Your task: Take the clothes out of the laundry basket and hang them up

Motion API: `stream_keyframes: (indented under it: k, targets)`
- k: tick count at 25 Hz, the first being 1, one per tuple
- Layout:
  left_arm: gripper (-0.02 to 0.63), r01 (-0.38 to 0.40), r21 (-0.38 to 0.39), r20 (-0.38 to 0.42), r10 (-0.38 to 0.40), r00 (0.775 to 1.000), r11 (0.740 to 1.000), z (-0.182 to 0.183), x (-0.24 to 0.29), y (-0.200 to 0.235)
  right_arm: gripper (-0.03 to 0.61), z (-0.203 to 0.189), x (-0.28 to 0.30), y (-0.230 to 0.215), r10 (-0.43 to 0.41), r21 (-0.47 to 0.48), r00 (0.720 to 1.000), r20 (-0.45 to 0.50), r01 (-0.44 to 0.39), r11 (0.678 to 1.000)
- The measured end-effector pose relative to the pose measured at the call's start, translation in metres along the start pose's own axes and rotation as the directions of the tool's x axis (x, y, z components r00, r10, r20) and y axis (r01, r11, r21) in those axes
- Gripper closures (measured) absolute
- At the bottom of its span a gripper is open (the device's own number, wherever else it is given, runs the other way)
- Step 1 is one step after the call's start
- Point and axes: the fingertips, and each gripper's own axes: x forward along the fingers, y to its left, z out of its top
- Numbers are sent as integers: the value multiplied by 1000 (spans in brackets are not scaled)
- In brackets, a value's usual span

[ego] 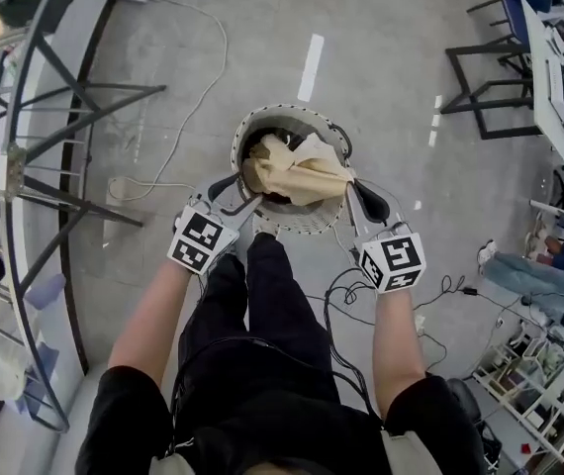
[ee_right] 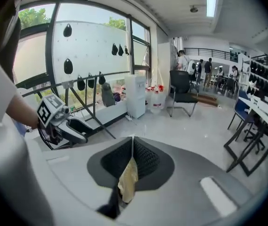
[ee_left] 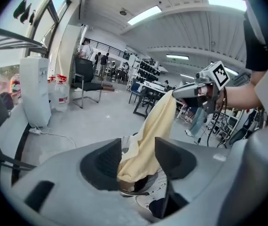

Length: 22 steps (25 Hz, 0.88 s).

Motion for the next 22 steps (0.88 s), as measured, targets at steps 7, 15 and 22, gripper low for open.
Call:
stream_keyframes:
  k: [7, 15, 22]
  targets:
    - [347, 59, 106, -65, -52, 997, 993, 48, 5, -17, 554, 106, -102, 15, 33, -116, 986, 161, -15, 993]
    - [307, 219, 381, -57, -214, 975, 898, 150, 31, -95, 554, 196, -217, 34, 113, -212, 938, 329, -44, 976]
    - [261, 456, 475, -205, -410, 889, 753, 158, 65, -154, 554, 211, -273, 46, 157, -238, 913, 376, -69, 969]
